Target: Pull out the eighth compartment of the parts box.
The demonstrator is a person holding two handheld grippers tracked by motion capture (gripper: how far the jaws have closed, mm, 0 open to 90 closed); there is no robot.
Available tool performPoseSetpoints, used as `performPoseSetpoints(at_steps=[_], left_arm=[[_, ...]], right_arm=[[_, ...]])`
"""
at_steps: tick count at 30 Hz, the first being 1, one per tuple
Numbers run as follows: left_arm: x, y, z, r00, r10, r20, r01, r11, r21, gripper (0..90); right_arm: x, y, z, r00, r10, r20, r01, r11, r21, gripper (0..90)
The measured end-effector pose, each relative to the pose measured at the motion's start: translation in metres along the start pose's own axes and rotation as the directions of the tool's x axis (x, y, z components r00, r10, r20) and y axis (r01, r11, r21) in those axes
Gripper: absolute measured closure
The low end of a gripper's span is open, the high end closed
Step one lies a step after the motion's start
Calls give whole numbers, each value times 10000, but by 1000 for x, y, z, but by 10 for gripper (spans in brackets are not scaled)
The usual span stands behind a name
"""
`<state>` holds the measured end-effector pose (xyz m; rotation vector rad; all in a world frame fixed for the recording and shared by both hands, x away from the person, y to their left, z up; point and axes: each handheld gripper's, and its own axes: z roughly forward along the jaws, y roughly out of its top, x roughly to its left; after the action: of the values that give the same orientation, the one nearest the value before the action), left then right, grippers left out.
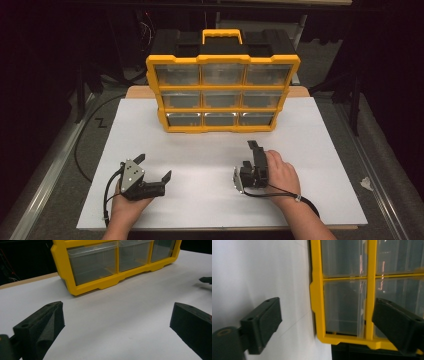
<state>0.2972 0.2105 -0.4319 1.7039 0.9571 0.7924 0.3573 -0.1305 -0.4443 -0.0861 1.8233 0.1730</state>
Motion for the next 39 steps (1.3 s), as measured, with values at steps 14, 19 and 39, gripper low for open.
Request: performPoseSetpoints(at_steps=[14, 19, 39], left_arm=[[0, 0, 0, 10000, 0, -54, 0, 9999, -110, 4], [0, 0, 0, 10000, -18, -20, 18, 9999, -126, 4], [0, 0, 0, 10000, 7, 79, -6, 9999, -130, 4]], right_arm=[[-12, 28, 30, 9971, 2, 755, -9, 10000, 99, 313], [-20, 38, 43, 9958, -6, 917, 3, 10000, 36, 358], [-43, 67, 88, 9933, -367, 1094, 356, 9993, 126, 598]])
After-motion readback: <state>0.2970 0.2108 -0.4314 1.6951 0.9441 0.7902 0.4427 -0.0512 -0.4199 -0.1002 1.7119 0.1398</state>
